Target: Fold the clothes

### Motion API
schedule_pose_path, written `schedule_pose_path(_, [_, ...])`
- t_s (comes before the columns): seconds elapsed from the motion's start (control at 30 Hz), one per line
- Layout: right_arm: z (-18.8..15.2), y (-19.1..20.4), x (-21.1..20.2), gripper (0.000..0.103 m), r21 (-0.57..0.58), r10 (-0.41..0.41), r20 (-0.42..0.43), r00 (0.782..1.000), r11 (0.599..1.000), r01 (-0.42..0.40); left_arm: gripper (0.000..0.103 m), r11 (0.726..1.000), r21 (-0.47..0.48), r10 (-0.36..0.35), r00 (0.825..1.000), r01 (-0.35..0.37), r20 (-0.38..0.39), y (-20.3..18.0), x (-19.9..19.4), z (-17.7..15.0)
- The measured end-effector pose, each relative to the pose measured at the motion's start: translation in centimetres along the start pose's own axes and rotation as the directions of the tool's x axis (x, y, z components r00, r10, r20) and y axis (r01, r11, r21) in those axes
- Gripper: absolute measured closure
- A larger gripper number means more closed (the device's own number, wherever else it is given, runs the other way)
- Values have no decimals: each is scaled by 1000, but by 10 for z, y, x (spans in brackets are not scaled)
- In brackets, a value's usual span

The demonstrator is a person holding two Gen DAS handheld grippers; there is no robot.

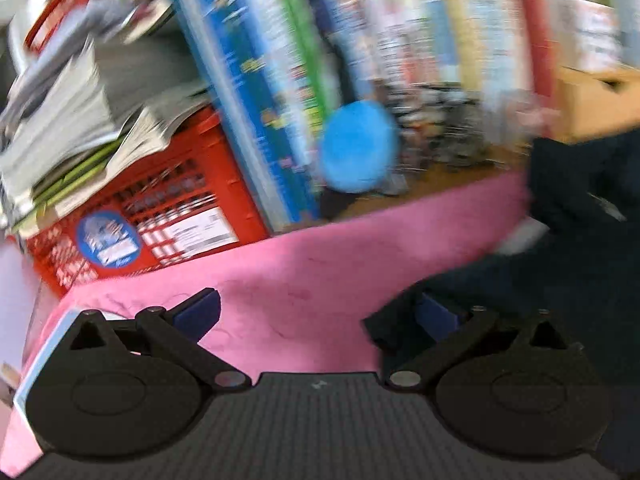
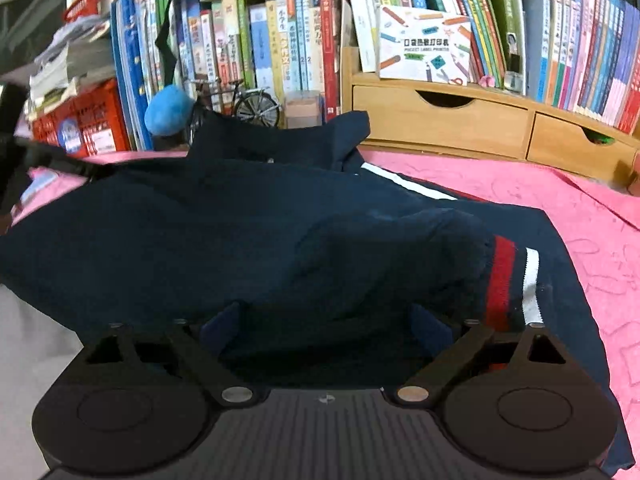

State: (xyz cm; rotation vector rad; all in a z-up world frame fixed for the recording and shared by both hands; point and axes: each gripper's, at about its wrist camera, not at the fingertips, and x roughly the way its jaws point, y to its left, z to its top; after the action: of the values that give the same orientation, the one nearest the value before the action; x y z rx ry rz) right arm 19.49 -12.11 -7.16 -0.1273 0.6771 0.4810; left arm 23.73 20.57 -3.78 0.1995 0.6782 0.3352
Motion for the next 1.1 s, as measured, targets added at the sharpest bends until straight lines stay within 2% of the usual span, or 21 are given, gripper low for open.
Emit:
schedule_pose_path(0.03, [0, 0, 0, 7, -2, 1, -2, 1000, 1000, -1, 1, 1000, -15, 26, 1000, -26, -4, 4, 7, 2])
schedule_pose_path(0.1, [0, 0, 0, 5, -3, 8, -5, 1000, 1000, -8, 1, 992, 20, 128, 992, -128, -11, 6, 17, 3])
schedule_pose_path(0.13, [1, 0, 0, 4, -5, 10, -6, 1000, 1000, -10, 3, 990, 30, 141, 990, -141, -23, 8, 19, 3])
schedule_pose_path(0.2, [1, 1, 1, 4, -9, 9, -8, 1000, 1000, -9, 6, 996, -9, 83, 996, -83, -11, 17, 9, -1])
schedule_pose_path(0.23, [1, 1, 1, 3, -10, 10, -9, 1000, 1000, -10, 6, 999, -37, 29, 999, -28, 21, 21, -4, -3])
schedule_pose_path(0.3, [1, 1, 1, 2, -13, 12, -12, 1000, 1000, -12, 6, 994, -69, -77, 992, 84, 96, 29, -34, -7])
schedule_pose_path(0.37, [2, 2, 2, 0, -17, 14, -15, 1000, 1000, -14, 3, 982, -51, -174, 972, 184, 158, 27, -65, -9])
schedule_pose_path(0.43, [2, 2, 2, 0, -20, 14, -17, 1000, 1000, -15, 0, 961, -5, -270, 942, 277, 200, 16, -94, -9])
schedule_pose_path(0.5, [2, 3, 2, 0, -21, 15, -18, 1000, 1000, -15, 0, 939, 74, -343, 916, 335, 206, -5, -112, -12])
schedule_pose_path(0.57, [2, 3, 2, 0, -21, 15, -18, 1000, 1000, -15, 0, 932, 153, -352, 919, 328, 176, -29, -116, -18])
schedule_pose_path(0.67, [2, 3, 2, 0, -21, 16, -18, 1000, 1000, -16, 0, 937, 232, -289, 952, 259, 104, -47, -97, -41])
schedule_pose_path(0.83, [2, 3, 2, 0, -22, 18, -18, 1000, 1000, -19, 0, 977, 118, -185, 981, 178, 51, -5, -77, -60])
schedule_pose_path(0.9, [2, 4, 2, 0, -21, 17, -17, 1000, 1000, -17, 0, 987, 70, -145, 989, 143, 27, 12, -69, -67])
schedule_pose_path(1.0, [5, 6, -2, 0, -8, 10, -20, 1000, 1000, -11, 0, 994, 59, -93, 995, 92, 27, 32, -78, -70])
schedule_pose_path(1.1, [15, 14, -11, 0, -9, 47, 26, 999, 999, -47, 0, 989, 18, -148, 985, 147, 85, 34, -104, -57])
